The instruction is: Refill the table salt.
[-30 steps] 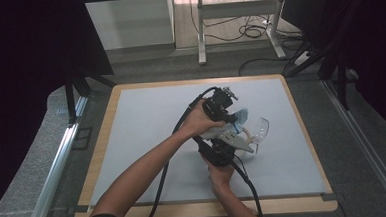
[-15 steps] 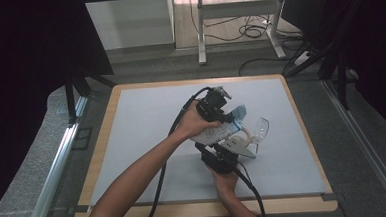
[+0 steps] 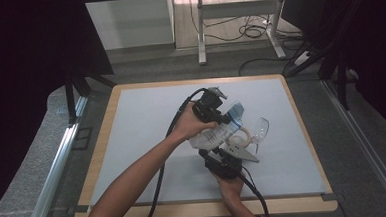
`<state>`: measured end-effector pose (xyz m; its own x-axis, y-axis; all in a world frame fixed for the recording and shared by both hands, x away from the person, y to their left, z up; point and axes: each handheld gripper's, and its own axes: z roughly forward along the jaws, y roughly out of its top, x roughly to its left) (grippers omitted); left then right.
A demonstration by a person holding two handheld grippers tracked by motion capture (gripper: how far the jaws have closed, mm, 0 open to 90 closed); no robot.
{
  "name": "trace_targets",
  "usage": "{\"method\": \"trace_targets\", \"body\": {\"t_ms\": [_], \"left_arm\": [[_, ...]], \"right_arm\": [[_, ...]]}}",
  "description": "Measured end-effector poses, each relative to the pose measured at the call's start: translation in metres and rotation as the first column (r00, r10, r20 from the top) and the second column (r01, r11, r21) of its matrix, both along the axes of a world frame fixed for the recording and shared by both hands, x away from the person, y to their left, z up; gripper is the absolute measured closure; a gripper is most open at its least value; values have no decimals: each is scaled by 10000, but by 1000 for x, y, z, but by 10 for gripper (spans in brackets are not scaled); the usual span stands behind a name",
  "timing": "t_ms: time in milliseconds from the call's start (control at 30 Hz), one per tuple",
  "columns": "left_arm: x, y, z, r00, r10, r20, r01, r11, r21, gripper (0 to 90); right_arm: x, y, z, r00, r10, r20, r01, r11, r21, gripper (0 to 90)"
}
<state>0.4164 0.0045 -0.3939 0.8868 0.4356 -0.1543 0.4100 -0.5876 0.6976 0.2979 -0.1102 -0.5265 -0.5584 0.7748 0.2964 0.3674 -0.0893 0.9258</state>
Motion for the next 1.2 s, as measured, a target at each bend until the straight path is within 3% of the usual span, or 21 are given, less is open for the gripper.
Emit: {"method": "trace_targets", "body": {"t_ms": [333,433,900,1200], "left_arm": [[-6,7,-4,10000,3,3,-3,9999,-127,873],[-5,14,-9,9998,140,-173,-149,9985,-525,882],[-9,18,-10,9997,117,-232,-134,9972,-738,890],[-12,22,-8,9998,184,-16,-185,9961,-867,892]], "right_arm": [[-4,-15,-5,9976,-260,-648,239,9991,-336,494],[-3,-20,-4,9965,-404,-733,380,9987,-338,486],[-3,-23,-4,9964,-502,-681,475,9981,-404,486],[-4,-28,-5,9963,-586,-626,560,9975,-432,486]]}}
